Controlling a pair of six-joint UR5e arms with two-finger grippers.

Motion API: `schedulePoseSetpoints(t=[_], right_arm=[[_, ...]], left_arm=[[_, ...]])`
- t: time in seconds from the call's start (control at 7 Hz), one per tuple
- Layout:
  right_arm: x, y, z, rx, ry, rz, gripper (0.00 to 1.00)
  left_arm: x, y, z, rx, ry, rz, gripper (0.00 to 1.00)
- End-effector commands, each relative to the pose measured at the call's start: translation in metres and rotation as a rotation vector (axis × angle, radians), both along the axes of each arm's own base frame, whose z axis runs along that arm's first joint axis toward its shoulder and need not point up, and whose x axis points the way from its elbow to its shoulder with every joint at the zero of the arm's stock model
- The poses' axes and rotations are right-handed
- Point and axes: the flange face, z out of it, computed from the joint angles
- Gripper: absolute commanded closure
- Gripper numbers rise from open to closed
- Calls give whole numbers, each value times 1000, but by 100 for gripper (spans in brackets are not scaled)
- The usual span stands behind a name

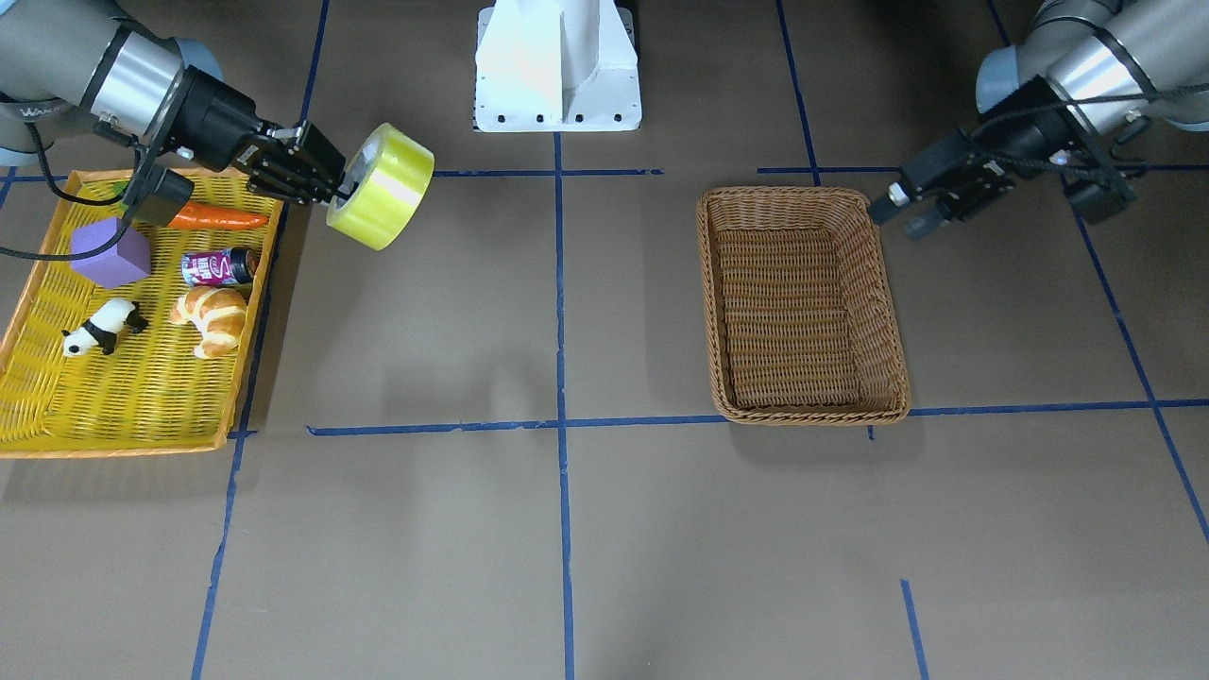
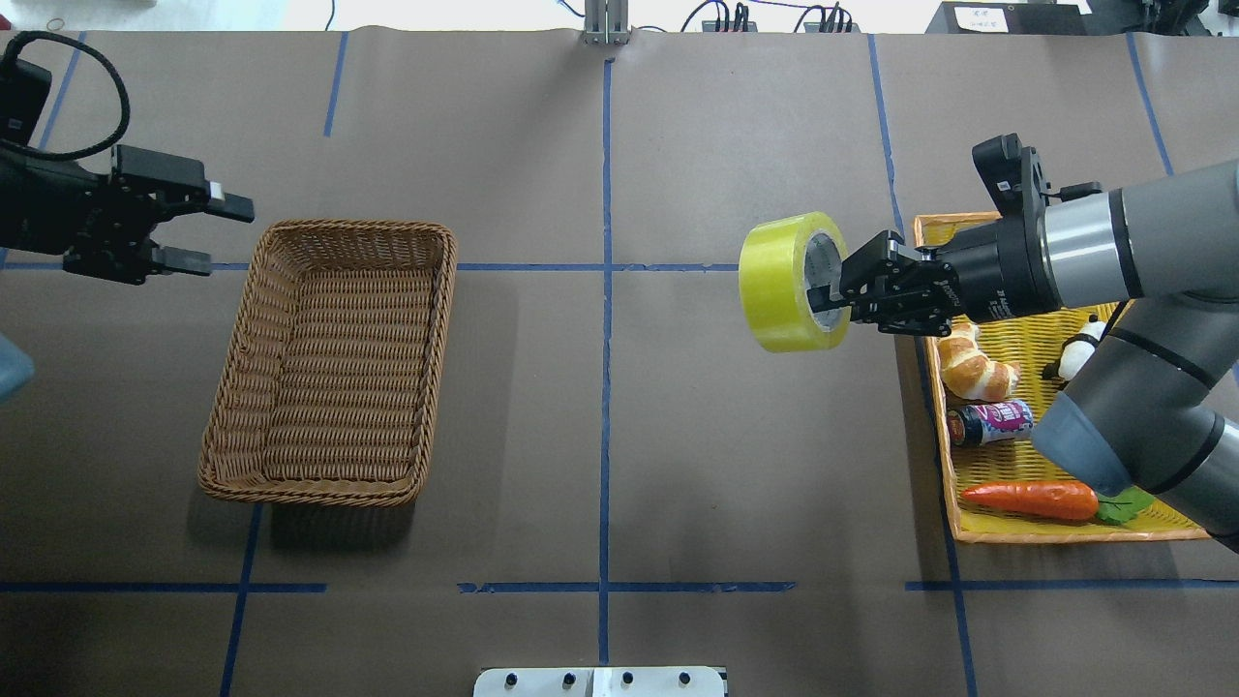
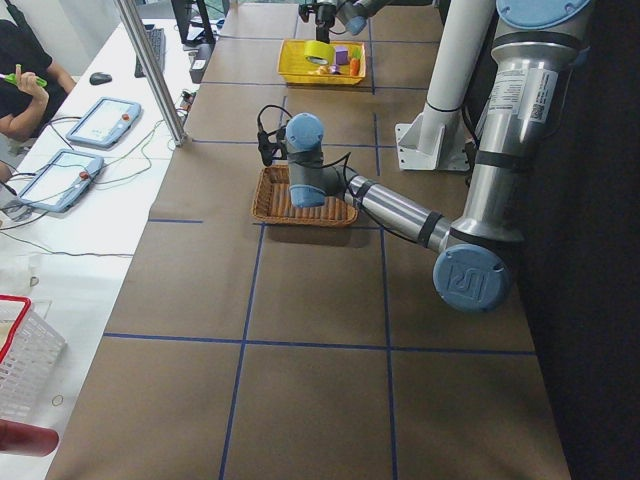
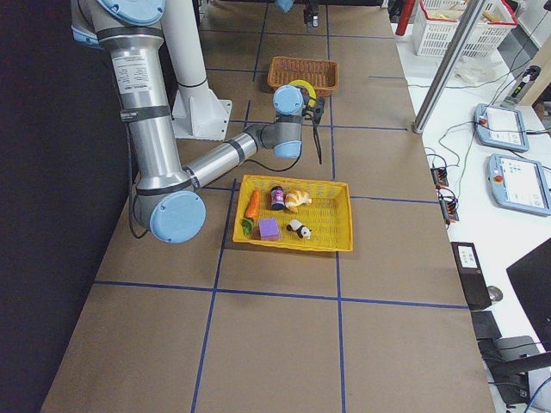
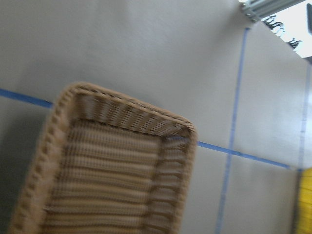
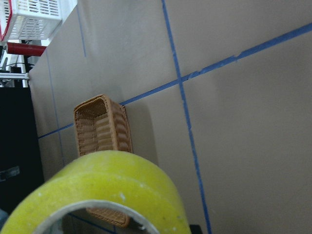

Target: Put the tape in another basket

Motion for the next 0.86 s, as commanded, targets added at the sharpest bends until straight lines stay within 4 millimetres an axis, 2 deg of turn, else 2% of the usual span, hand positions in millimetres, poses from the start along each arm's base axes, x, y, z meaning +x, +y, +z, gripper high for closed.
schedulePoseSetpoints(t=[0.0,0.14,0.29,0.43,0.57,0.71], right_arm=[[-5,25,-17,1,-160,-8,98],[-22,41,-27,-41,-253,29,98],[-39,59,-40,-61,-317,65,98],[-58,78,-56,-79,-370,90,97],[-76,91,-72,-84,-404,77,97],[-91,99,-97,-75,-440,48,98]], left_arm=[[14,14,-47,-44,177,46,0],[27,25,-63,-87,302,8,0],[50,44,-74,-134,421,2,0],[64,56,-95,-167,505,2,0],[72,60,-109,-194,541,23,0],[74,64,-121,-183,560,42,0]])
